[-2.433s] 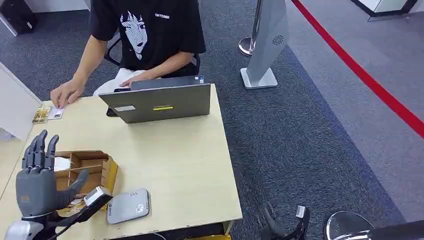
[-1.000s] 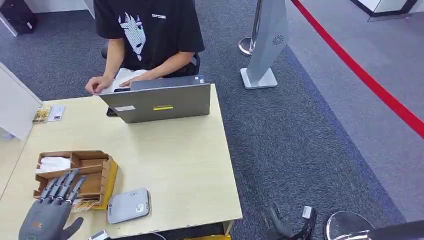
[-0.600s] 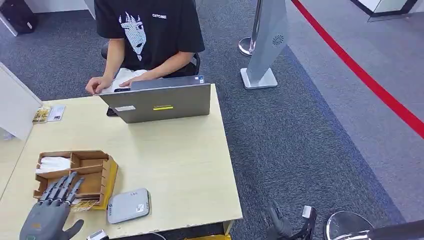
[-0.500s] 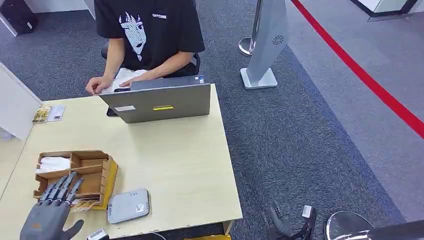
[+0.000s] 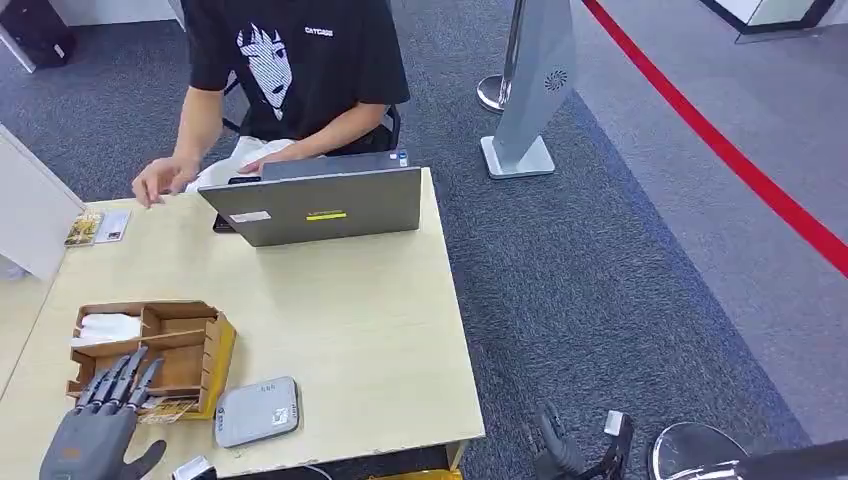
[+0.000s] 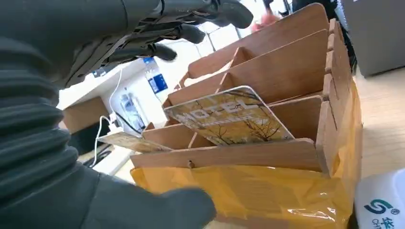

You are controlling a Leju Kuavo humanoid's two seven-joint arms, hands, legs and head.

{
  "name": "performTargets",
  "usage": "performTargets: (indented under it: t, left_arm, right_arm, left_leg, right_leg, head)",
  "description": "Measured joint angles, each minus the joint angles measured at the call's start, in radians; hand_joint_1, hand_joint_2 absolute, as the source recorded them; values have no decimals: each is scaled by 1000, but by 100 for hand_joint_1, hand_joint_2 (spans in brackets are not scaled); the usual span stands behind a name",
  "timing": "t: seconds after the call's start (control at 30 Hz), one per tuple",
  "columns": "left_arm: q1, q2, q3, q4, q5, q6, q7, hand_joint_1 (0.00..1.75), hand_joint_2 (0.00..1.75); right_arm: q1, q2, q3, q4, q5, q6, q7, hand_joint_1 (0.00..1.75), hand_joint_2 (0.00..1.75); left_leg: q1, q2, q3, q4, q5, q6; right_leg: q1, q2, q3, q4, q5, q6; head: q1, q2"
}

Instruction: Pass the card to the sensor for recognition and then transmit it.

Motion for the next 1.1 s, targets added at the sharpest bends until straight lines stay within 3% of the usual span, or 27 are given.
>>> performTargets:
  t: [0.37,0.73,1.1]
  left_arm:
    - [0,-30,24,19,20,4,-14,175,175]
    - [-8,-67,75,8,-32,123,-35,175,175]
    - [-134,-64,179,-31,-56,128,-80,175,175]
  right_arm:
    - [3,0,0,-3,-2,0,4,0,175]
    - [11,3,-1,-15,-5,-3,7,0,175]
    - [15,5,-1,-19,-4,3,5,0,175]
  left_leg:
    - [0,0,0,0,0,0]
    - [0,0,0,0,0,0]
    - [0,0,1,0,1,0]
  right_leg:
    - [0,0,0,0,0,0]
    - [0,0,0,0,0,0]
    - [0,0,0,0,1,0]
  head:
    - [0,0]
    - [0,0]
    - [0,0]
